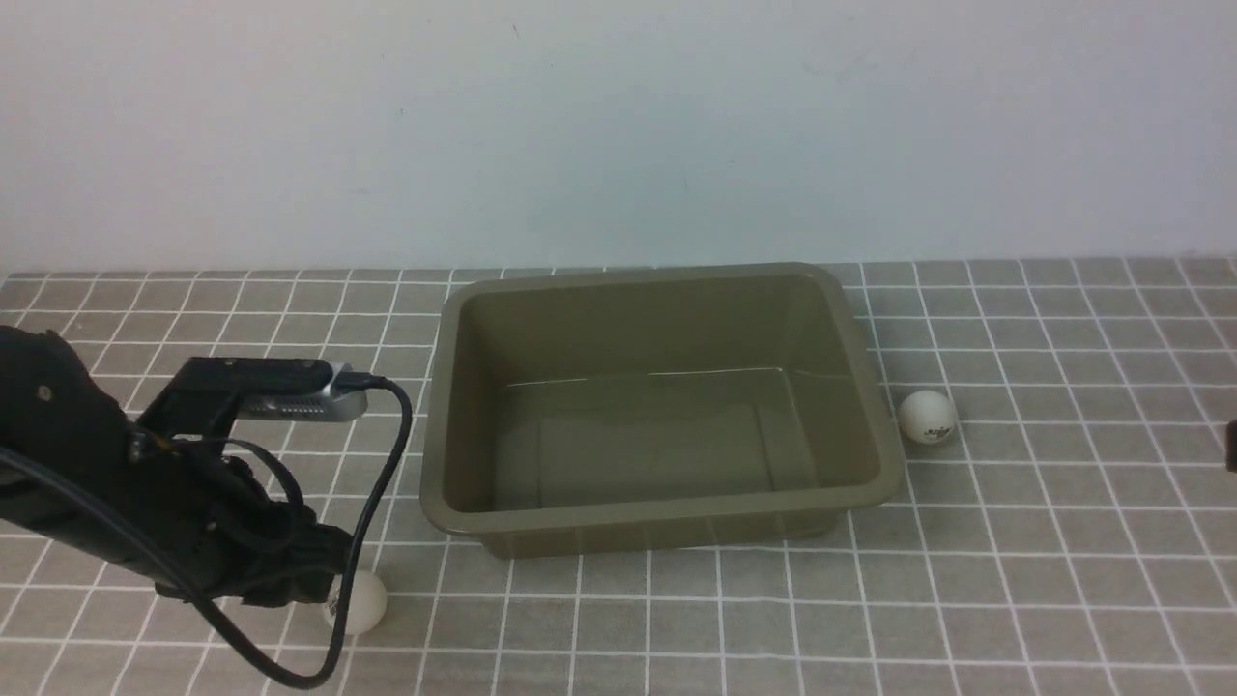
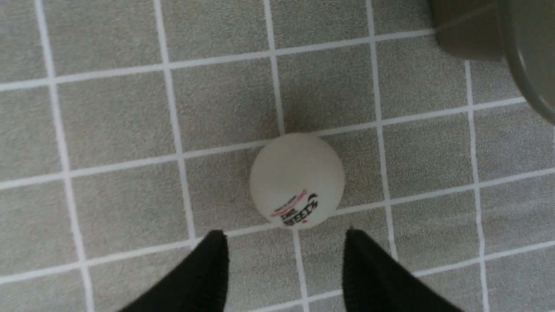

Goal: Put the table tennis balls into the box on the grey coffee tablecloth.
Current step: 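Reach for and grasp a ping pong ball on the table beside the basket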

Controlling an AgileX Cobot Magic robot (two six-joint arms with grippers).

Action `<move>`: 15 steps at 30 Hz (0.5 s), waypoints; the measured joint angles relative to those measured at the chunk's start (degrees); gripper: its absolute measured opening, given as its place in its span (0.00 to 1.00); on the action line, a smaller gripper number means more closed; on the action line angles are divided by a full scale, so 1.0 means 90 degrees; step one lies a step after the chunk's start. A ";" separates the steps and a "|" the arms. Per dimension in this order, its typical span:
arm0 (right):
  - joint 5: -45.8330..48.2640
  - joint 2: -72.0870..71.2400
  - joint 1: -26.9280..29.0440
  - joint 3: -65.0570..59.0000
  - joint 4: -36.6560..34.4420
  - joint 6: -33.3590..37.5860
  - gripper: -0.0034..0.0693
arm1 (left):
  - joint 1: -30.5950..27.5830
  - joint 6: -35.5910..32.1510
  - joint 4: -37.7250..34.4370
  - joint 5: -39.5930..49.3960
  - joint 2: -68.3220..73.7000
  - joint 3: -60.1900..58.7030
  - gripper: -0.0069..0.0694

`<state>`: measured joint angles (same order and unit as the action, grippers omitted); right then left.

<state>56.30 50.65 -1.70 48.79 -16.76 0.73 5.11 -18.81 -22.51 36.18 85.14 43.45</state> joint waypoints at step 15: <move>-0.0625 0.0080 0.0000 0.0000 -0.0043 0.0000 0.05 | 0.0000 -0.1703 -0.1801 -0.1012 0.1470 0.0019 0.62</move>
<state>50.67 51.37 -1.70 48.79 -17.15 0.73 5.11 -34.14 -38.71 27.08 98.36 43.62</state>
